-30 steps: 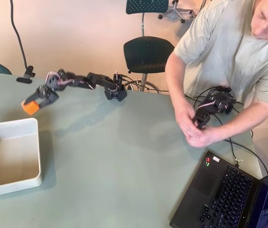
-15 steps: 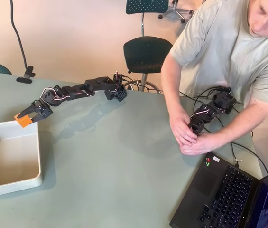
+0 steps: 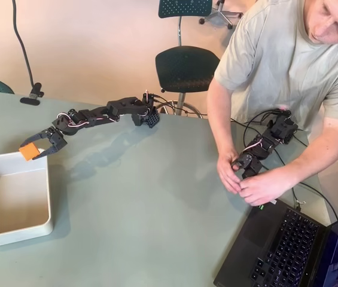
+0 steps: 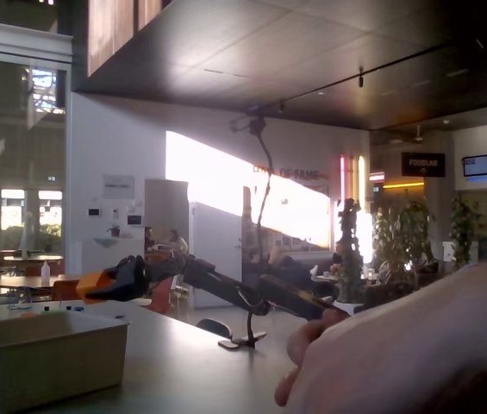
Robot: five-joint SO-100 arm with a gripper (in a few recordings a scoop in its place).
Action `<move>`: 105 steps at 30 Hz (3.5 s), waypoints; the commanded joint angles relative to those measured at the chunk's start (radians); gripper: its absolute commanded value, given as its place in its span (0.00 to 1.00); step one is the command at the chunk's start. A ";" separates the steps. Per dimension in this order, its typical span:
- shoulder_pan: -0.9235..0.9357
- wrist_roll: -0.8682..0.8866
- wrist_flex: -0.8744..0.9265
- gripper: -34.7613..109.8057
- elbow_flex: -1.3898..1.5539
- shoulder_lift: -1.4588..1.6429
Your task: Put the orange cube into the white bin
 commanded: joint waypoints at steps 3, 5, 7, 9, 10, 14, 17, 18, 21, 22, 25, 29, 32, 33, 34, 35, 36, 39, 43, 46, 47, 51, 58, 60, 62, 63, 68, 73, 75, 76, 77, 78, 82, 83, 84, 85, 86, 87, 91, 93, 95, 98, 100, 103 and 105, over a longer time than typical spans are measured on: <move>-0.054 0.130 -0.015 0.45 -0.026 -0.003; -0.072 0.129 -0.015 0.46 -0.025 -0.009; -0.083 0.129 -0.015 0.48 -0.025 -0.026; -0.091 0.127 -0.015 0.54 -0.026 -0.037; -0.091 0.127 -0.015 0.56 -0.026 -0.037; -0.087 0.124 -0.017 0.65 -0.034 -0.071; -0.080 0.124 -0.017 0.69 -0.038 -0.086; -0.080 0.124 -0.017 0.69 -0.038 -0.080; -0.077 0.126 -0.017 0.68 -0.052 -0.057; -0.078 0.126 -0.017 0.68 -0.063 -0.043; -0.091 0.118 -0.008 0.68 -0.077 -0.031; -0.089 0.015 -0.002 0.68 -0.103 -0.003; -0.080 -0.121 -0.012 0.68 -0.109 0.034; -0.078 -0.176 -0.012 0.68 -0.109 0.054; -0.075 -0.233 -0.012 0.68 -0.109 0.072; -0.075 -0.293 -0.014 0.68 -0.107 0.091; -0.074 -0.353 -0.012 0.68 -0.107 0.106; -0.074 -0.509 0.003 0.67 -0.097 0.140; -0.083 -0.670 0.086 0.60 -0.101 0.166; -0.087 -0.761 0.212 0.49 -0.107 0.187; -0.087 -0.784 0.250 0.46 -0.109 0.198; -0.089 -0.868 0.403 0.35 -0.109 0.288; -0.081 -1.092 0.695 0.31 -0.109 0.469; -0.077 -1.123 0.798 0.31 -0.109 0.506; -0.077 -1.127 0.891 0.31 -0.109 0.540; -0.077 -1.127 0.931 0.31 -0.109 0.555; -0.075 -1.114 1.085 0.31 -0.132 0.611; -0.080 -1.111 1.085 0.31 -0.172 0.609; -0.077 -1.111 1.085 0.31 -0.169 0.589; -0.077 -1.111 1.085 0.31 -0.169 0.572; -0.075 -1.111 1.085 0.31 -0.169 0.548; -0.075 -1.111 1.085 0.31 -0.169 0.525; -0.072 -1.109 1.085 0.31 -0.170 0.446; -0.067 -1.109 1.085 0.31 -0.170 0.443; -0.064 -1.109 1.085 0.31 -0.170 0.448; -0.063 -1.109 1.085 0.31 -0.172 0.466; -0.061 -1.109 1.085 0.31 -0.172 0.492; -0.061 -1.109 1.085 0.31 -0.170 0.525; -0.060 -1.108 1.088 0.31 -0.167 0.669; -0.060 -1.108 1.089 0.31 -0.164 0.752; -0.060 -1.108 1.089 0.31 -0.127 0.833; -0.060 -1.106 1.089 0.31 0.046 0.989; -0.060 -1.106 1.088 0.31 0.227 1.118; -0.060 -1.106 1.086 0.31 0.541 1.302; -0.060 -1.106 1.086 0.31 0.769 1.428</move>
